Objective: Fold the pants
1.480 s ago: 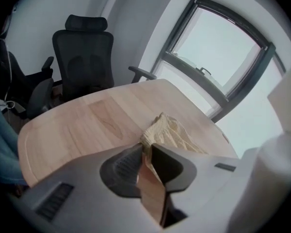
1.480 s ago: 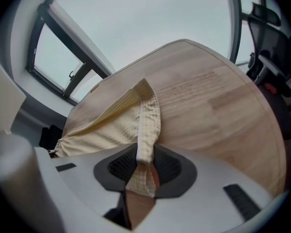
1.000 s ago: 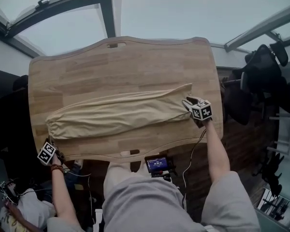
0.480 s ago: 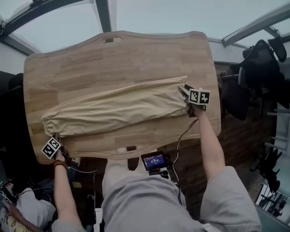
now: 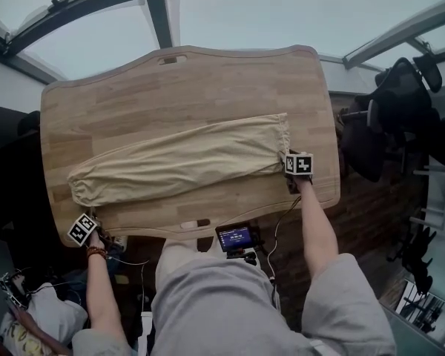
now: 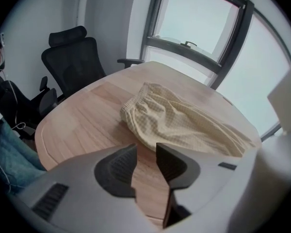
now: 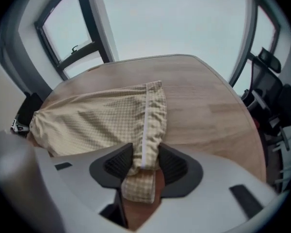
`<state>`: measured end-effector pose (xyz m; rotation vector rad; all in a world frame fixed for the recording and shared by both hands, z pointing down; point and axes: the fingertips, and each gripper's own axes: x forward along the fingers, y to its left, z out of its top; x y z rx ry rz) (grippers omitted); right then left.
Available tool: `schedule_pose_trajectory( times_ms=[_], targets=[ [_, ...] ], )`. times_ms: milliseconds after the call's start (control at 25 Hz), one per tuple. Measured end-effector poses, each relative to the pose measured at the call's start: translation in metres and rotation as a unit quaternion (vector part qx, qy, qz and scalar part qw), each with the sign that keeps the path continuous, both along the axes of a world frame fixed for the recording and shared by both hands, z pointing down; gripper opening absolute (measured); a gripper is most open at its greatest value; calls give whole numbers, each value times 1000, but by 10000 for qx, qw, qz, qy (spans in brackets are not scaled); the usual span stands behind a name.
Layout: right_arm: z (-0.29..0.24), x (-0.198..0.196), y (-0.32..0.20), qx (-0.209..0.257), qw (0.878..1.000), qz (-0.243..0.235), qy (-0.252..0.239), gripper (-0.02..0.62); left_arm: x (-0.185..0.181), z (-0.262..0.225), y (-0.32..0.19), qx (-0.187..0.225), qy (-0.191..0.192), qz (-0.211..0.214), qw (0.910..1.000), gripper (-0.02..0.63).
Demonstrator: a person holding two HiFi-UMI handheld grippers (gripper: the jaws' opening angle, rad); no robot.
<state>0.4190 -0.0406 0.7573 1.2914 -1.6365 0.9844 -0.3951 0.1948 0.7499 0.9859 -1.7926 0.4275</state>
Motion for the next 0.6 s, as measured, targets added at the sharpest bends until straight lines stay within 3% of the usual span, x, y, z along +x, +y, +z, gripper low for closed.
schedule_pose_trajectory(
  times_ms=[80, 160, 360, 600],
  targets=[
    [0, -8, -1, -131, 9999, -72, 46, 103, 2, -1, -7, 13, -1, 82, 10000, 127],
    [-6, -13, -4, -190, 9998, 9, -38, 70, 4, -2, -16, 69, 14, 168, 9998, 127],
    [-48, -27, -7, -108, 9968, 270, -748, 58, 9, 0, -32, 115, 99, 491, 9987, 127],
    [-117, -93, -8, 185, 9924, -171, -1201, 58, 12, 4, -45, 358, 323, 545, 9974, 127]
  ],
)
